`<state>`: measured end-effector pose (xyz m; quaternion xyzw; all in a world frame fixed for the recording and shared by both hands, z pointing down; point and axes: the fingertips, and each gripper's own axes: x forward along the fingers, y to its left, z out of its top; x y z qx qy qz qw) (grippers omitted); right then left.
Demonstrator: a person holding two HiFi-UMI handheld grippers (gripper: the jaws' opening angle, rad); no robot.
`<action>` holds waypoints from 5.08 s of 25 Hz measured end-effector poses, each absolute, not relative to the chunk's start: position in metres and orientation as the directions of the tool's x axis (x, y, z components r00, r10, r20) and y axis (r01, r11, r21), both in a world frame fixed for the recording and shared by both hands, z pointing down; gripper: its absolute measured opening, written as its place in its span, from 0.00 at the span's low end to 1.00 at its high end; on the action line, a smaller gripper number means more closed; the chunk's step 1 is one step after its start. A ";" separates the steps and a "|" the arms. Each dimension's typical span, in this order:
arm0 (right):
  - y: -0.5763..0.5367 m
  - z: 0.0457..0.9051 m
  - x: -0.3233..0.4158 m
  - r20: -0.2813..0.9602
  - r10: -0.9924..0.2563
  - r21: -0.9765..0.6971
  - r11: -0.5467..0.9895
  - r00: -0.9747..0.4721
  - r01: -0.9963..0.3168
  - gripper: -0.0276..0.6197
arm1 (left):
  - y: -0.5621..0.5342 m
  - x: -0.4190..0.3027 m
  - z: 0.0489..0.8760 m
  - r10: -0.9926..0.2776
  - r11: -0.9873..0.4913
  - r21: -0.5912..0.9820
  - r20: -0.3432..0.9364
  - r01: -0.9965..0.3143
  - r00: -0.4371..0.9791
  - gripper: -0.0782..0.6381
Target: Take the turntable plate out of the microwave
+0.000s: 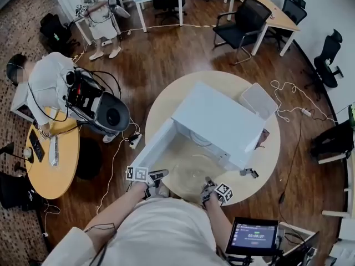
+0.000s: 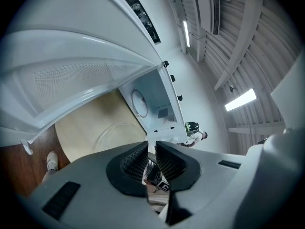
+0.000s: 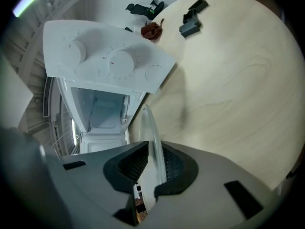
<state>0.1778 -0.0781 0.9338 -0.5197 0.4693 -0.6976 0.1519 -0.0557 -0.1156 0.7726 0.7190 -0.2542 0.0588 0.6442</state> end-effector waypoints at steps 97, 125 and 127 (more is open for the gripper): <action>-0.120 0.734 0.194 0.453 -0.809 -0.642 -0.004 -0.375 -0.767 0.39 | -0.188 0.006 0.708 -0.350 -0.458 0.712 0.406 -0.533 0.844 0.16; -0.078 0.608 0.195 0.287 -0.957 -0.306 -0.124 0.033 -0.944 0.39 | -0.205 -0.031 0.639 -0.366 -0.715 0.528 0.276 -0.458 0.889 0.16; -0.070 0.610 0.190 0.289 -0.955 -0.297 -0.150 0.061 -0.943 0.39 | -0.205 -0.033 0.640 -0.361 -0.725 0.522 0.269 -0.450 0.893 0.16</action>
